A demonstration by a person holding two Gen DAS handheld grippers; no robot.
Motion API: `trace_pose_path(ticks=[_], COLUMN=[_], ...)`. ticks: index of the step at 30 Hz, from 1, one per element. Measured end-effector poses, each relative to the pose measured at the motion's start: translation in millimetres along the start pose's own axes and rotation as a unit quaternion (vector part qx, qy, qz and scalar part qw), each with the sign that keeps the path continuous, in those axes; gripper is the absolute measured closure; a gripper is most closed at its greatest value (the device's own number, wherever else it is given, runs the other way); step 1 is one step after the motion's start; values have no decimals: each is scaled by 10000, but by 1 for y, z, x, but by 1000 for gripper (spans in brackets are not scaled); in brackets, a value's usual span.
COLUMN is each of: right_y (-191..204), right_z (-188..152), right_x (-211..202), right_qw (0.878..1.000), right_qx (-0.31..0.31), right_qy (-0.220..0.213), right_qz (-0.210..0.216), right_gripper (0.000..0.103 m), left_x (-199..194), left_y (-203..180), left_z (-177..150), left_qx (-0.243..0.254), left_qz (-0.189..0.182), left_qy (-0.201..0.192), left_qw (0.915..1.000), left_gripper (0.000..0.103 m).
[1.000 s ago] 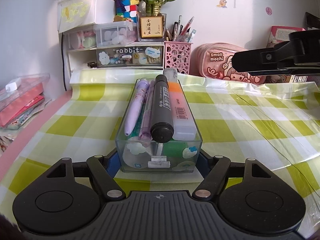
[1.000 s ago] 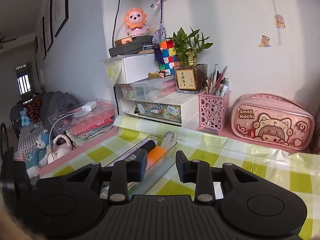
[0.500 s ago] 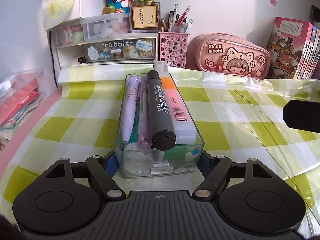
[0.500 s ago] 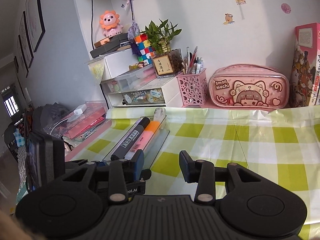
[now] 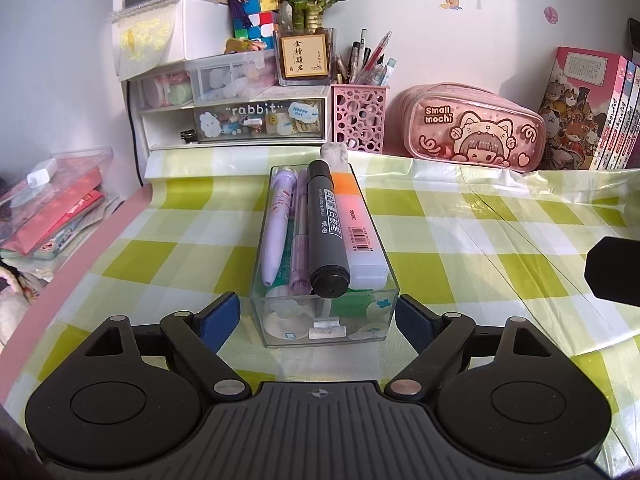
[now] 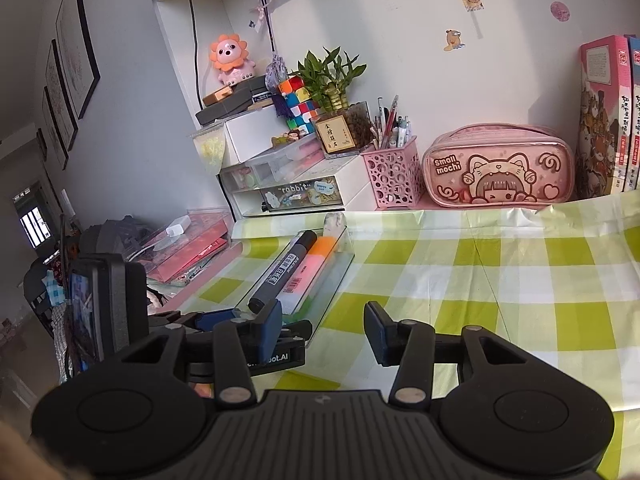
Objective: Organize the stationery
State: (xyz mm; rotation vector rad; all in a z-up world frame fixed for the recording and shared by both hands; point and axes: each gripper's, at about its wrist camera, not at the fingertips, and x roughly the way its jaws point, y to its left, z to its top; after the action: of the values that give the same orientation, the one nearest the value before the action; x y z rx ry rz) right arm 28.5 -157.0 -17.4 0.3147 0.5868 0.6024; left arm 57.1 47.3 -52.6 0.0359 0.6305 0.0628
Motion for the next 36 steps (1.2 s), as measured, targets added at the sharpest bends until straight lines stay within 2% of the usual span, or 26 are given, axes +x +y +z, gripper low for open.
trace_pose_path(ticks=[5, 8, 11, 16, 23, 28, 36], right_y=[3, 8, 12, 19, 35, 35, 25], right_z=[-2, -4, -3, 0, -4, -6, -6], right_x=[-10, -15, -21, -28, -30, -33, -33], right_qw=[9999, 9998, 9997, 9990, 9983, 9986, 9995], right_qx=[35, -35, -64, -15, -224, -289, -43], right_qy=[-26, 5, -35, -15, 82, 58, 30], right_qz=[122, 185, 228, 436, 524, 440, 313], right_gripper=[61, 59, 47, 35, 25, 24, 22], left_x=[-20, -34, -50, -75, -96, -101, -103], left_y=[4, 5, 5, 4, 7, 5, 3], left_z=[-4, -4, -6, -13, -20, -23, -26], left_qx=[-89, -79, -66, 23, 23, 96, 176], left_qz=[97, 164, 224, 274, 260, 265, 254], left_qy=[-92, -207, -392, -562, -682, -703, -721], left_qw=[9999, 9996, 9990, 9980, 9973, 9971, 9969], left_gripper=[16, 12, 5, 5, 5, 5, 5])
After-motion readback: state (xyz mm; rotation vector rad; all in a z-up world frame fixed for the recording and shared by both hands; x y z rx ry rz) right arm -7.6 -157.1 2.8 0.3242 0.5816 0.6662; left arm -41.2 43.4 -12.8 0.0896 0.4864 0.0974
